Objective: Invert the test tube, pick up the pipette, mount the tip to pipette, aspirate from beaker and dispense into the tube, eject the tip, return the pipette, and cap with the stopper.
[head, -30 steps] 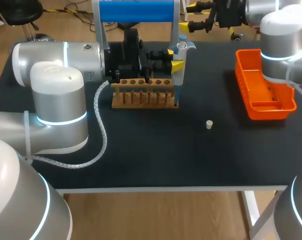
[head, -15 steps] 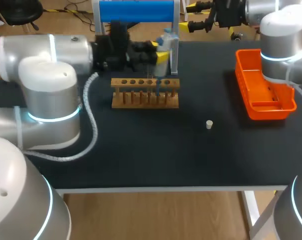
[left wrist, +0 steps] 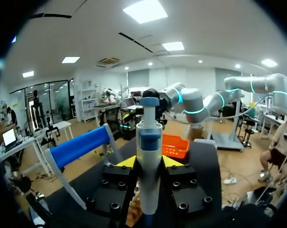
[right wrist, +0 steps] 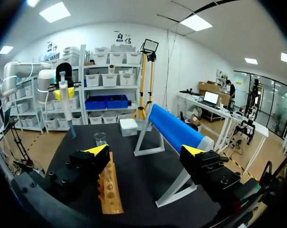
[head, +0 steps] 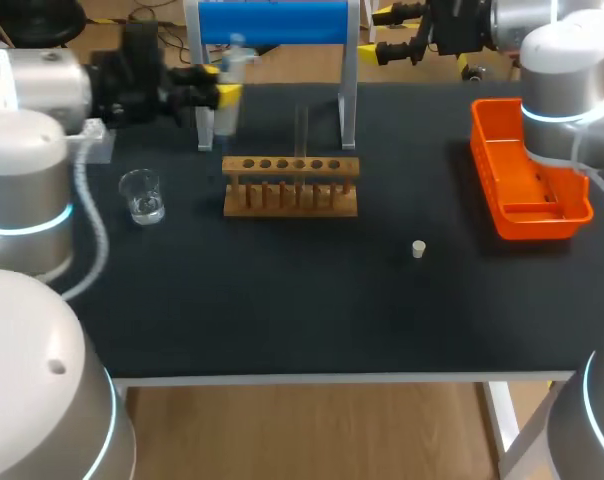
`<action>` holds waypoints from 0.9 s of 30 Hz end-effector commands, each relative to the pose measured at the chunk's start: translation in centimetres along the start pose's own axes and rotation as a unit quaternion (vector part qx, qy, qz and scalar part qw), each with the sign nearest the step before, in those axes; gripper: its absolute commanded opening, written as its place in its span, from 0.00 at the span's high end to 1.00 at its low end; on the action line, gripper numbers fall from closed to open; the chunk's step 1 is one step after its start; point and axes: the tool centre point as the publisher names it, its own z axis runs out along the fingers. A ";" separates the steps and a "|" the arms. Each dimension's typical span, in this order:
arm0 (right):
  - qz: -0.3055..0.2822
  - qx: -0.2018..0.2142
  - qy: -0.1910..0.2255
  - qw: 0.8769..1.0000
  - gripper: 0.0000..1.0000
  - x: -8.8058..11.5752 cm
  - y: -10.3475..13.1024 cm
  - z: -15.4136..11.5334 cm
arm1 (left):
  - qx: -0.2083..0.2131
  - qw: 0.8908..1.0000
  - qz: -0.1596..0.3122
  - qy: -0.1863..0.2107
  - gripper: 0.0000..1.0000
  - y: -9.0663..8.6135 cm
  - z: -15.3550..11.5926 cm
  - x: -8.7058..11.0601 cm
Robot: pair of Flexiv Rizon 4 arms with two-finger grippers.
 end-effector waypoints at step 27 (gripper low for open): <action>0.000 0.002 0.002 1.000 0.00 -0.1 0.0 -0.1 | -0.012 0.924 -0.082 -0.373 1.00 1.8 -6.3 -6.5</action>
